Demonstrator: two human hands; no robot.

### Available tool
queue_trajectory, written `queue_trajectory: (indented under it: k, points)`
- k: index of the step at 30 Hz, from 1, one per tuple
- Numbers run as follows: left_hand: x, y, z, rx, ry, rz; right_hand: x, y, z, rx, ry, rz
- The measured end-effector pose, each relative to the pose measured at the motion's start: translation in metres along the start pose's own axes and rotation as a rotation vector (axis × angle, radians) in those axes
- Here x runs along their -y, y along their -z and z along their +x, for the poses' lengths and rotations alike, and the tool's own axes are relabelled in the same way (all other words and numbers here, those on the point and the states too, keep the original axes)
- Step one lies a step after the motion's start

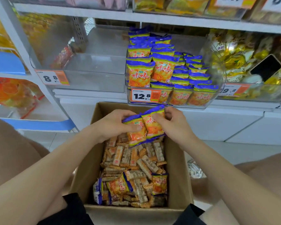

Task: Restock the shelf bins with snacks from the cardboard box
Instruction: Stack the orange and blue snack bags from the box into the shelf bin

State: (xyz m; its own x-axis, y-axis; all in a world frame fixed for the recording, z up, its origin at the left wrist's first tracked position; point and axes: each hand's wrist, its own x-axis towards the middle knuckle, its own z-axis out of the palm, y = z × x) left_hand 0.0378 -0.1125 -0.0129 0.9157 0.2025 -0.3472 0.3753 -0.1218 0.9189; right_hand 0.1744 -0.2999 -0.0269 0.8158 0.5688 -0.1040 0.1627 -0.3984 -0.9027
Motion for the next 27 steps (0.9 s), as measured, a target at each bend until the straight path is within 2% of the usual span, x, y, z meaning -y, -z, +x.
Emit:
queue_trajectory:
  k: [4, 7, 11, 14, 19, 23, 27]
  points:
    - [-0.04, -0.001, -0.008, -0.147, -0.149, -0.02, 0.036, 0.027, 0.004, -0.18, 0.077, 0.321]
    - [-0.057, 0.001, -0.009, -0.311, -0.296, 0.11, 0.06, 0.05, 0.017, -0.257, 0.244, 0.405]
    - [-0.067, 0.009, -0.002, -0.468, -0.413, 0.283, 0.074, 0.073, 0.047, -0.382, 0.414, 0.227]
    - [-0.069, 0.016, 0.006, -0.546, -0.467, 0.42, 0.071, 0.072, 0.069, -0.398, 0.447, 0.073]
    - [-0.073, 0.023, 0.013, -0.528, -0.507, 0.489, 0.068, 0.053, 0.081, -0.375, 0.409, -0.231]
    - [-0.075, 0.024, 0.018, -0.511, -0.517, 0.553, 0.072, 0.054, 0.078, -0.402, 0.369, -0.216]
    - [-0.079, 0.021, 0.019, -0.522, -0.531, 0.459, 0.072, 0.053, 0.069, -0.332, 0.448, -0.393]
